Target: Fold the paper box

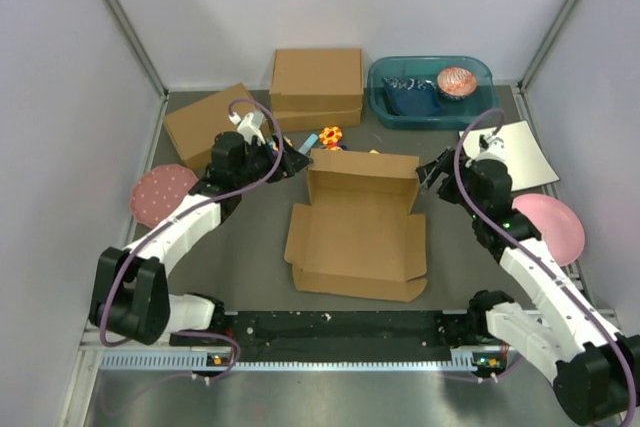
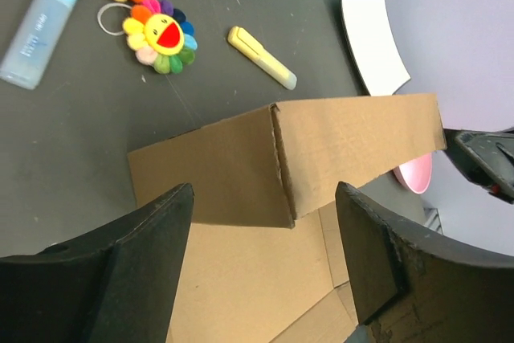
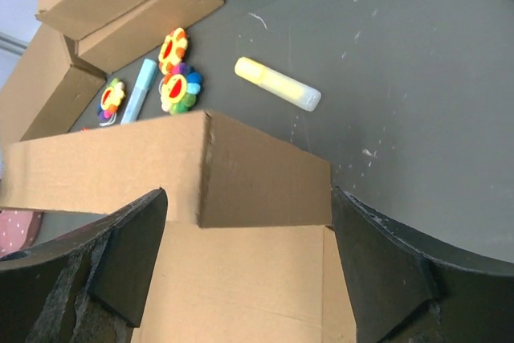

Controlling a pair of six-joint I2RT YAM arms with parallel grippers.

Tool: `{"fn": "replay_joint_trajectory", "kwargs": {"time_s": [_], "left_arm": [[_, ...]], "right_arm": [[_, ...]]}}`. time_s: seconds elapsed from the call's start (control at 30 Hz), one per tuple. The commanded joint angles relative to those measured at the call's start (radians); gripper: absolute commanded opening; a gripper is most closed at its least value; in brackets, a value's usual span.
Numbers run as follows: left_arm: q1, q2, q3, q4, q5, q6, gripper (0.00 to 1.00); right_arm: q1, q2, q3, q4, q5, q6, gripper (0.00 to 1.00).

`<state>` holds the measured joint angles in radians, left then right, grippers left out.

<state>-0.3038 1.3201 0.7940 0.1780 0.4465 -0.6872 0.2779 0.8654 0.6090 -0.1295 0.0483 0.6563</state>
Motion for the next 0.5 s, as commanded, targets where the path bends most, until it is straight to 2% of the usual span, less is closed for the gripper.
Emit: {"fn": "replay_joint_trajectory", "kwargs": {"time_s": [0.0, 0.07, 0.1, 0.13, 0.2, 0.23, 0.27, 0.3, 0.33, 0.4, 0.47], "left_arm": [[0.017, -0.102, 0.08, -0.121, -0.07, 0.069, 0.78], [0.019, -0.13, 0.09, -0.143, -0.098, 0.089, 0.8], [0.019, -0.159, 0.094, -0.149, -0.13, 0.095, 0.8], [0.02, -0.176, 0.096, -0.17, -0.152, 0.107, 0.8], [0.019, -0.228, 0.108, -0.24, -0.192, 0.115, 0.8], [0.019, -0.251, 0.106, -0.299, -0.234, 0.12, 0.8], [0.02, -0.277, 0.099, -0.326, -0.256, 0.118, 0.79], [0.019, -0.333, 0.07, -0.345, -0.284, 0.112, 0.79], [0.02, -0.367, 0.048, -0.362, -0.319, 0.095, 0.78], [0.02, -0.467, -0.02, -0.4, -0.354, 0.091, 0.77], [0.019, -0.537, -0.065, -0.457, -0.417, 0.08, 0.77]], "right_arm": [[-0.013, -0.057, 0.144, -0.07, 0.025, -0.105, 0.83], [0.003, -0.071, 0.191, -0.085, 0.009, -0.151, 0.84], [0.021, -0.068, 0.207, -0.088, 0.009, -0.206, 0.9], [0.05, -0.048, 0.227, -0.094, 0.045, -0.246, 0.9], [0.209, -0.016, 0.302, -0.142, 0.134, -0.347, 0.9], [0.286, 0.007, 0.326, -0.153, 0.289, -0.474, 0.9], [0.469, 0.05, 0.363, -0.153, 0.38, -0.547, 0.9], [0.539, 0.082, 0.379, -0.145, 0.466, -0.696, 0.9], [0.608, 0.111, 0.391, -0.141, 0.611, -0.762, 0.91], [0.738, 0.205, 0.405, -0.134, 0.724, -0.869, 0.91], [0.796, 0.25, 0.371, -0.072, 0.844, -1.022, 0.9]]}}
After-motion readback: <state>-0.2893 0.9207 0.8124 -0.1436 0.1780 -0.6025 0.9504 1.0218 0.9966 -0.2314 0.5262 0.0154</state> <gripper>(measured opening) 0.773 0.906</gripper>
